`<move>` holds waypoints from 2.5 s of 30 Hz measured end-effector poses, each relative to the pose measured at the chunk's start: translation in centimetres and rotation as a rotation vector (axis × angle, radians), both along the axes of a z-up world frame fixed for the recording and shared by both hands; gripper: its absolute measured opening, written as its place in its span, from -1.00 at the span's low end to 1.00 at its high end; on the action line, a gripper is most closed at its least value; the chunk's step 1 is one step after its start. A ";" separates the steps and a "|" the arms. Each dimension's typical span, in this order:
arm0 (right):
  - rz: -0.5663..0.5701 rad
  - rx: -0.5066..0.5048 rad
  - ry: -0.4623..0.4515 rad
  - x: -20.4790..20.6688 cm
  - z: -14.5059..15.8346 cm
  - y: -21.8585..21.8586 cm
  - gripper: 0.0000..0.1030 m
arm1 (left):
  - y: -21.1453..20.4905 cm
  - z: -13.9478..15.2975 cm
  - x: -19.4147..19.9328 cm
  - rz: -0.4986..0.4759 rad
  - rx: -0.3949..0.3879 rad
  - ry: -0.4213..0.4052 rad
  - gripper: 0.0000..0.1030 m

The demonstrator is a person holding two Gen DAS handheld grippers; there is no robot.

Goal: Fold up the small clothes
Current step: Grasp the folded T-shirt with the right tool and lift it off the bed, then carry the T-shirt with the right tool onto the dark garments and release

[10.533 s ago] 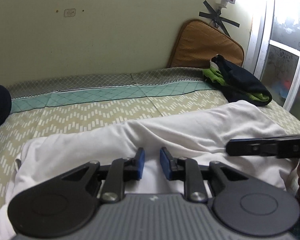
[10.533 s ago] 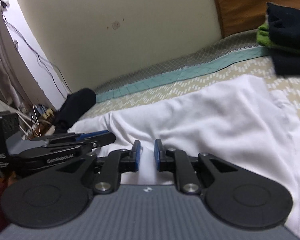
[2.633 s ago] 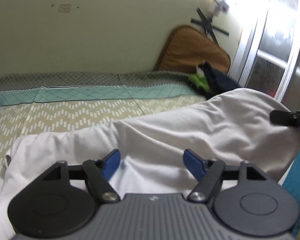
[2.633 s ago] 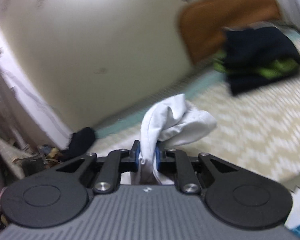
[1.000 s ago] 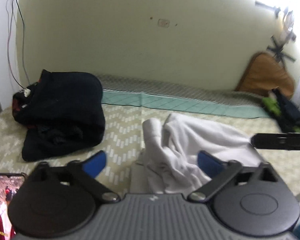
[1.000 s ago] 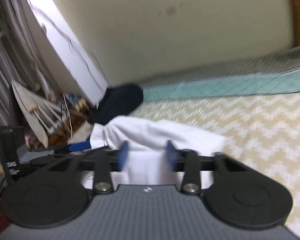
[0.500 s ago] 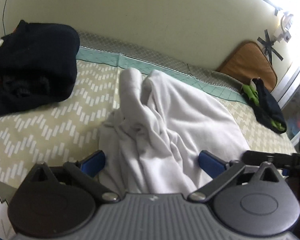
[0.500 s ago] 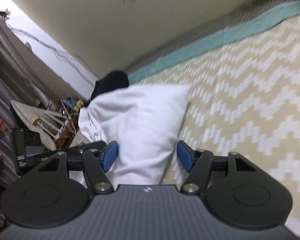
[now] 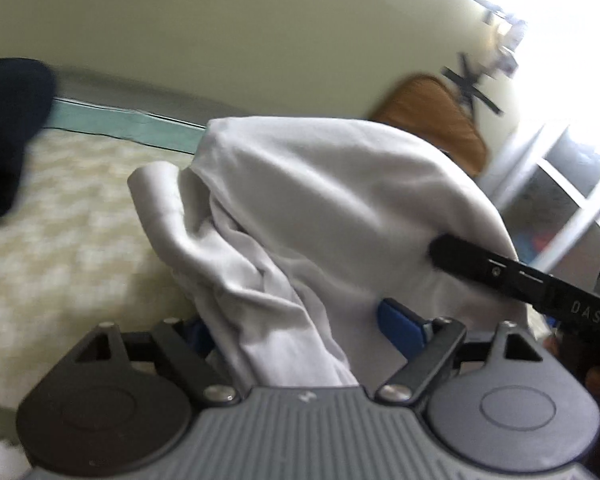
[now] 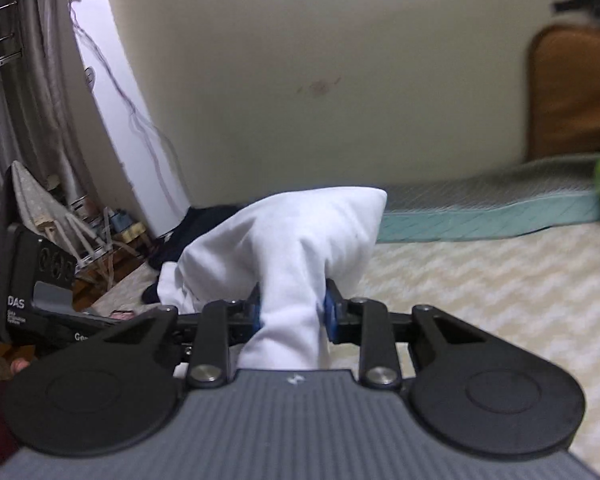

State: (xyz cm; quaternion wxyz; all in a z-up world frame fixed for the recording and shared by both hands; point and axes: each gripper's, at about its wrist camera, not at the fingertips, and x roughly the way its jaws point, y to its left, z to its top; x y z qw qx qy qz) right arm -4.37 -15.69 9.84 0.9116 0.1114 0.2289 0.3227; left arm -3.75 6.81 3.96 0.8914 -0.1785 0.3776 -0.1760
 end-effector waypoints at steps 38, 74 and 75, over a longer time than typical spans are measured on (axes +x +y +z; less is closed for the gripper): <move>-0.333 -0.054 -0.203 7.4 5.4 -17.6 -0.44 | -23.1 9.2 19.9 -0.310 0.015 -0.141 0.22; -0.873 -0.115 -0.349 0.6 17.6 -31.7 0.15 | -8.8 13.7 5.7 0.158 0.328 -0.168 0.80; -0.872 -0.116 -0.367 -0.5 18.8 -31.9 0.17 | -8.2 13.7 5.3 0.165 0.327 -0.175 0.80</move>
